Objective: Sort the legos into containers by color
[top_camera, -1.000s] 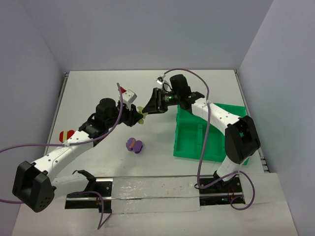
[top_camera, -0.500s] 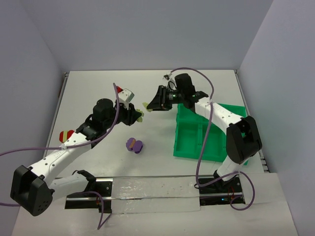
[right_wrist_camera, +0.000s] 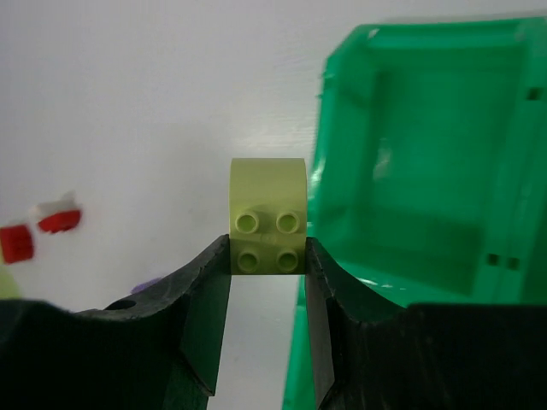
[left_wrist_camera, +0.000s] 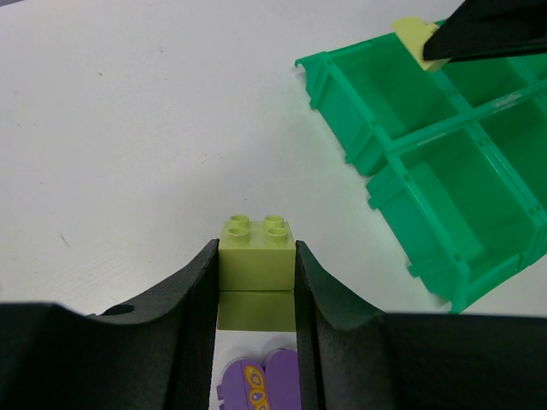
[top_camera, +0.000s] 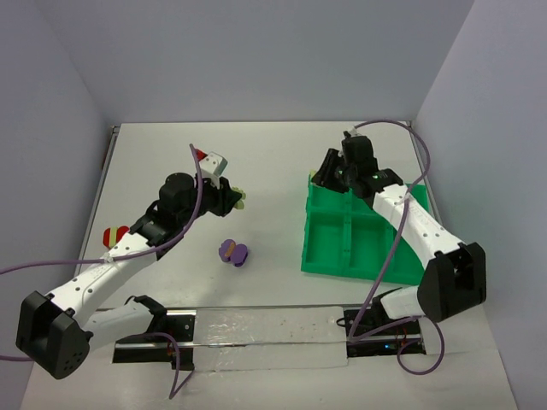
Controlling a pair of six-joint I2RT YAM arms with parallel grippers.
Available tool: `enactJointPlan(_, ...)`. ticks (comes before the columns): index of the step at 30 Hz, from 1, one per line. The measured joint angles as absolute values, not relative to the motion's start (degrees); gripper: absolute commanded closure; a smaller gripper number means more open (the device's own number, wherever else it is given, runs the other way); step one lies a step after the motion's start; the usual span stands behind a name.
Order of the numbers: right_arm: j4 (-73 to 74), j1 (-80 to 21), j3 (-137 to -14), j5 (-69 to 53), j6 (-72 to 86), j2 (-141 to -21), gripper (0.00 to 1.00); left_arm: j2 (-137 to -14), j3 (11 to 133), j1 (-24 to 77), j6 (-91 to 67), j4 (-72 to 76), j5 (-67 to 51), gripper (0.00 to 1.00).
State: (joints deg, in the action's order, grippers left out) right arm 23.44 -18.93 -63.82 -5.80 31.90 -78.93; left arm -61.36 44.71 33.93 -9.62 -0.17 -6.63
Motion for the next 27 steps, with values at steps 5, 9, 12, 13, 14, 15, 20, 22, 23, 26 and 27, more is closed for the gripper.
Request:
enactJointPlan(5,25.4,-16.58,-60.57,1.07,30.16,-76.55,1.0,-61.52,44.73,33.93,-10.84,0.22,-6.13,1.0)
enactJointPlan(9,25.76,-15.97,-58.42,2.31,29.26,-76.34,1.0,-62.61,45.06,33.93,-11.66,0.19,-5.8,1.0)
enactJointPlan(12,25.96,-15.97,-55.29,2.04,28.92,-75.04,1.0,-62.96,45.11,33.93,-12.03,0.19,-5.52,1.0)
enactJointPlan(13,25.94,-15.97,-53.92,1.79,28.85,-74.21,1.0,-62.96,45.13,33.93,-12.28,0.21,-5.43,1.0)
enactJointPlan(14,26.34,-15.97,-52.83,1.59,28.81,-73.35,1.0,-62.96,45.15,33.93,-12.53,0.24,-5.28,1.0)
enactJointPlan(15,26.68,-16.03,-51.79,1.28,28.76,-72.41,1.0,-62.99,45.17,33.93,-12.84,0.28,-5.1,1.0)
enactJointPlan(20,27.07,-17.38,-49.16,0.76,28.47,-69.51,1.0,-64.3,46.81,33.93,-14.06,0.19,-3.75,1.0)
enactJointPlan(22,27.09,-18.35,-48.59,0.64,28.39,-69.15,0.98,-64.91,47.77,33.93,-14.62,0.19,-3.1,1.0)
enactJointPlan(23,27.06,-18.91,-48.27,0.63,28.38,-69.07,0.97,-65.09,48.09,33.93,-14.94,0.19,-2.82,1.0)
enactJointPlan(26,27.09,-20.79,-47.15,0.67,28.33,-69.01,0.94,-65.39,48.49,33.93,-16.31,0.3,-2.12,1.0)
enactJointPlan(27,27.01,-21.12,-47.0,0.68,28.27,-69.0,0.93,-65.44,48.49,33.93,-16.63,0.3,-1.94,1.0)
